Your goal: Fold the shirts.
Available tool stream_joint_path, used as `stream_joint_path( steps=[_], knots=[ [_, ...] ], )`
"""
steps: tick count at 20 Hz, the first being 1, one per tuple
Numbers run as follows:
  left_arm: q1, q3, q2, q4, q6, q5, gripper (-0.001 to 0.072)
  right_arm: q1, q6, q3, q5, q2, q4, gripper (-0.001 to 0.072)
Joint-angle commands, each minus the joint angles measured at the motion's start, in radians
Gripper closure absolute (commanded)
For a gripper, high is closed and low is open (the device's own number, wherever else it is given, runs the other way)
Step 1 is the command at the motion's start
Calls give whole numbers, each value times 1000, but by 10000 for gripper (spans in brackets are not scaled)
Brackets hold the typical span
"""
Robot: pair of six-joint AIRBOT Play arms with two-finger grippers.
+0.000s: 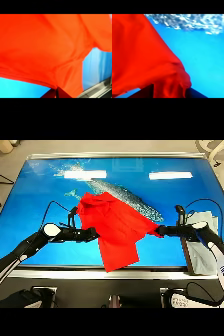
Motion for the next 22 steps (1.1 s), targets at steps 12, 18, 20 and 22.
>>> stream_joint_path(
  steps=[12, 18, 20, 22],
  knots=[
    [194, 798, 330, 293, 136, 60, 681, 65, 7, 560, -123, 658, -311, 695],
    [212, 1178, 421, 320, 121, 107, 681, 65, 33, 756, -218, 949, -318, 695],
    [212, 1178, 436, 378, 109, 18, 681, 65, 38, 758, -200, 972, -327, 696],
    [212, 1179, 436, 503, -25, -50, 681, 65, 53, 757, -143, 967, -354, 695]
  ],
)
